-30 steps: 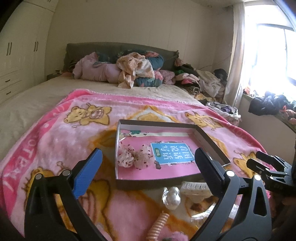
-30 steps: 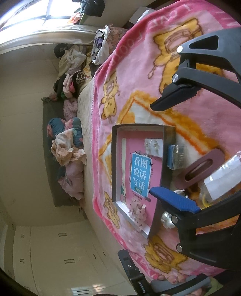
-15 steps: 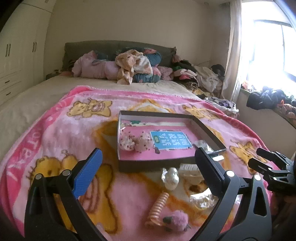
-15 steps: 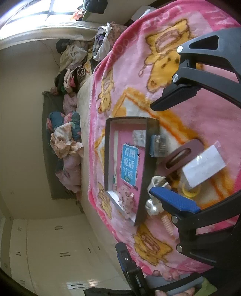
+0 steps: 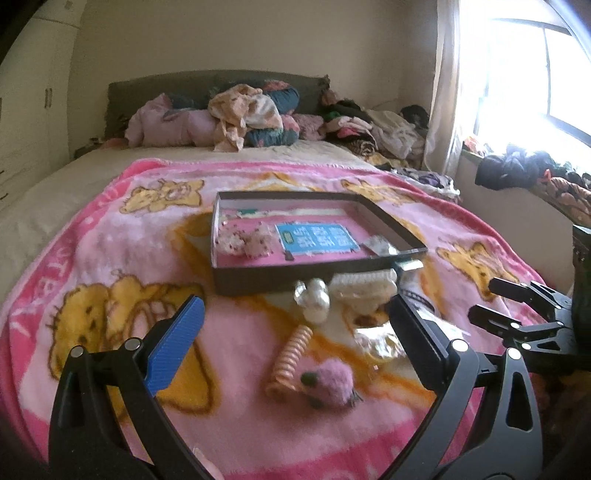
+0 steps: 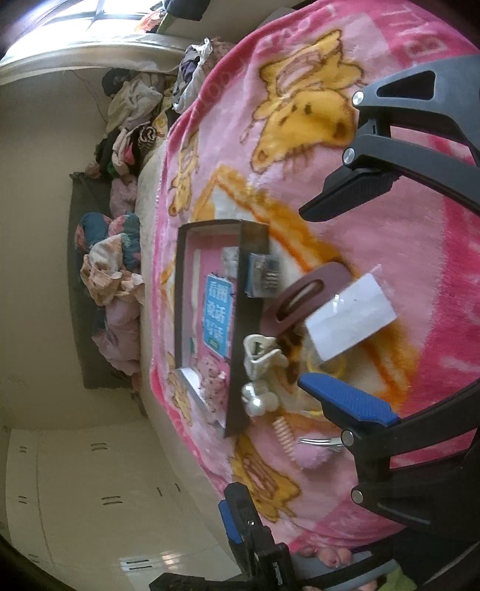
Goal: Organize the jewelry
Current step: 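Withdraw both tools from the box toward the remaining jewelry, then grasp the pink pompom clip with the left tool while the right tool grasps the clear bag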
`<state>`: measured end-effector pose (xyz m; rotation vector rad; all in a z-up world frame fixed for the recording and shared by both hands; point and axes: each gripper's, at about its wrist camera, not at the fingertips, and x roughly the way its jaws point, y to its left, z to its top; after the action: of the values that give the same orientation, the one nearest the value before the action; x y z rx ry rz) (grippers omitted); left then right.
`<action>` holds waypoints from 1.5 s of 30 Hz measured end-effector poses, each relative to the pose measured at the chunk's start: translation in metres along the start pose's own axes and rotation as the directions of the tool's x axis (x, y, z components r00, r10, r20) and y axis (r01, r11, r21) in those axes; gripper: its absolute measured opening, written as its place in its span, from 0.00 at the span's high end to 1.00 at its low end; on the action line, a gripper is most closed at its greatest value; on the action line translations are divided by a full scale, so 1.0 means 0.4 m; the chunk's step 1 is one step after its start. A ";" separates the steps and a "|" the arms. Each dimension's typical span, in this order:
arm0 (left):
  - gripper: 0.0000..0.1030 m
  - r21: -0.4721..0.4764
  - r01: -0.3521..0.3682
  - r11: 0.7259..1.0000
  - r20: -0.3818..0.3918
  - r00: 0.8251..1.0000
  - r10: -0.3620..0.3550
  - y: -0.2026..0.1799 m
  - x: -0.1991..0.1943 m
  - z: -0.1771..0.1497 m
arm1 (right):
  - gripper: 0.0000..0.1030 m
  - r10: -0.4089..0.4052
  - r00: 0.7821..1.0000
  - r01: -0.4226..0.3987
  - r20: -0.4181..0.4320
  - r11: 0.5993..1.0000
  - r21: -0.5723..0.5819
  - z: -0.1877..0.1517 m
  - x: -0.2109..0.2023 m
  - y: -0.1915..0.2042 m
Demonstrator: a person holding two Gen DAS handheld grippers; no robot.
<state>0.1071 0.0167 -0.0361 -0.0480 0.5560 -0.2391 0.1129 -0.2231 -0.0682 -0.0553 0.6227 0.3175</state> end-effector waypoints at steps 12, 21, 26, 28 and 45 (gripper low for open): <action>0.29 -0.033 0.080 0.996 -0.137 0.987 -0.084 -0.035 0.029 -0.082 | 0.29 0.054 0.990 -0.055 -0.133 0.998 -0.003 -0.048 0.088 -0.005; 0.36 -0.058 0.088 0.994 -0.211 0.973 -0.099 -0.051 0.058 -0.123 | 0.49 0.065 0.985 -0.069 -0.161 0.997 -0.018 -0.066 0.133 0.008; 0.50 -0.074 0.077 0.994 -0.229 0.969 -0.092 -0.059 0.084 -0.124 | 0.59 0.072 0.985 -0.076 -0.157 0.997 -0.017 -0.074 0.108 0.006; 0.51 -0.076 0.069 0.995 -0.234 0.968 -0.085 -0.061 0.096 -0.122 | 0.60 0.086 0.984 -0.086 -0.155 0.996 0.004 -0.078 0.095 -0.003; 0.76 -0.025 0.083 0.996 -0.202 0.976 -0.086 -0.095 0.070 -0.089 | 0.61 0.120 0.991 -0.116 -0.060 0.991 0.073 -0.057 -0.011 -0.021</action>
<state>0.1031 -0.0261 -0.0767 -0.0635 0.7601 -0.3247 0.0993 -0.2354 -0.0844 0.0382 0.7016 0.4099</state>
